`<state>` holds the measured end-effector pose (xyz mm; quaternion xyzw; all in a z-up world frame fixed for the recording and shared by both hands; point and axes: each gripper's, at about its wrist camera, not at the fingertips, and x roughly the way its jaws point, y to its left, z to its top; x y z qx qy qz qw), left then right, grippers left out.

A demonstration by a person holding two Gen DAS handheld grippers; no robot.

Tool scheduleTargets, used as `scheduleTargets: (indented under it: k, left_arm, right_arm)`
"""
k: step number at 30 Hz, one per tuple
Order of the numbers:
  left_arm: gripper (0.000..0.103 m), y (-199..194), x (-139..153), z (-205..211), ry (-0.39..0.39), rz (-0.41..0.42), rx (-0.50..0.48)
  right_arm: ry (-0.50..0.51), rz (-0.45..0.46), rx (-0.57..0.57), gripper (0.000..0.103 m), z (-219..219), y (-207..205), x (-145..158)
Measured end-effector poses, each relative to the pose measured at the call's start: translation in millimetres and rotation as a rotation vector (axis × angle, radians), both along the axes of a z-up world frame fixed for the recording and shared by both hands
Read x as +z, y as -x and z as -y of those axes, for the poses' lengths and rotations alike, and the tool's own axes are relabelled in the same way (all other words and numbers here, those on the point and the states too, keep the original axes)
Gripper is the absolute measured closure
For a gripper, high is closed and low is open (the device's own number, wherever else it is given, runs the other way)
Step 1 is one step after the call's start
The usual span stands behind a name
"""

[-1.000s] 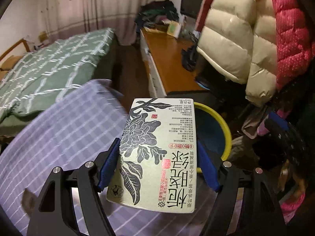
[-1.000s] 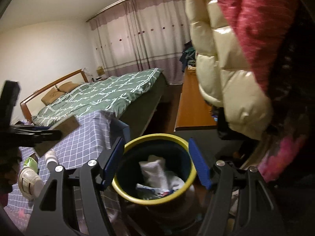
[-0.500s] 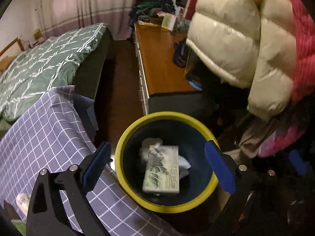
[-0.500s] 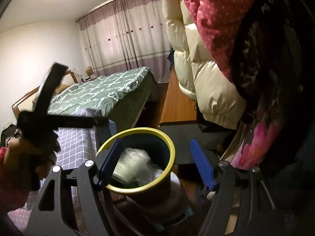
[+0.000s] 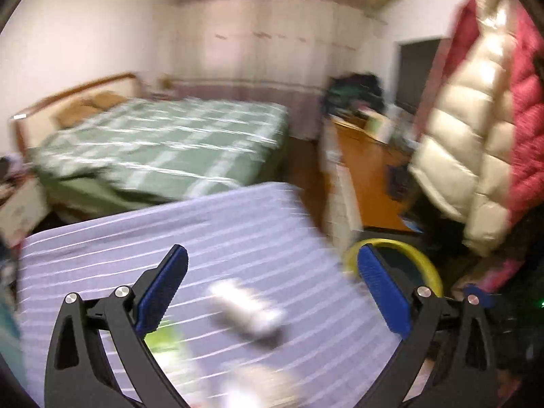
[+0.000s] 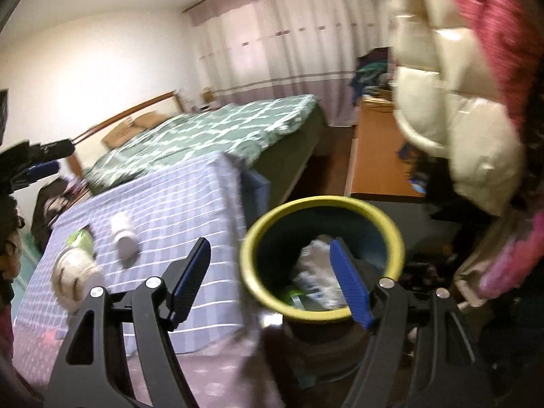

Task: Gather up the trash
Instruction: 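Move the right gripper back to the table and grasp the white plastic bowl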

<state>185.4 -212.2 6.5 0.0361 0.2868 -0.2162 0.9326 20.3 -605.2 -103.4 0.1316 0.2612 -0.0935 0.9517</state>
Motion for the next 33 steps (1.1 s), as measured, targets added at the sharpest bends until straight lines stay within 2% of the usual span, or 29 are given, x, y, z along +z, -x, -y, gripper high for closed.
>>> scheduleTargets:
  k: [5,6,9,11,14,16,20,24,30,33]
  left_arm:
    - [0.005,8.9,-24.0,-117.0,-0.009,0.061,0.281]
    - [0.005,11.4,-32.6,-145.1,-0.024,0.085,0.364]
    - [0.005,11.1,-54.7,-193.3,-0.039,0.095,0.475]
    - [0.005,4.3,-73.9,-219.9,-0.037,0.072,0.525]
    - [0.005,-5.0,-95.0,-237.3,-0.035,0.036,0.560]
    - [0.005,-12.3,-103.1,-244.9,-0.008,-0.017,0.536]
    - [0.005,-16.4,-105.0,-249.4,-0.009,-0.012,0.543]
    - [0.005,-13.2,-110.0,-248.9,0.016,-0.027,0.537]
    - [0.005,-10.2,-112.1,-244.3,0.017,-0.034,0.524]
    - [0.005,-9.7,-112.3,-242.3,0.010,-0.030,0.522]
  right_arm:
    - [0.011,-0.019,0.149,0.034,-65.1,-25.4,1.8]
    - [0.015,-0.018,0.175,0.034,-77.0,-27.7,2.7]
    - [0.026,-0.009,0.263,0.034,-115.3,-36.4,10.0]
    - [0.035,0.007,0.311,0.034,-138.7,-40.4,17.0]
    - [0.051,0.021,0.364,0.034,-169.5,-47.3,26.9]
    - [0.071,0.010,0.400,0.033,-191.5,-54.8,27.0]
    - [0.114,-0.041,0.431,0.033,-220.0,-72.6,15.2]
    - [0.110,-0.085,0.400,0.032,-210.7,-81.4,4.1]
    - [0.096,-0.118,0.295,0.032,-164.6,-80.2,-7.9]
    - [0.065,-0.127,0.289,0.032,-151.1,-80.9,-12.2]
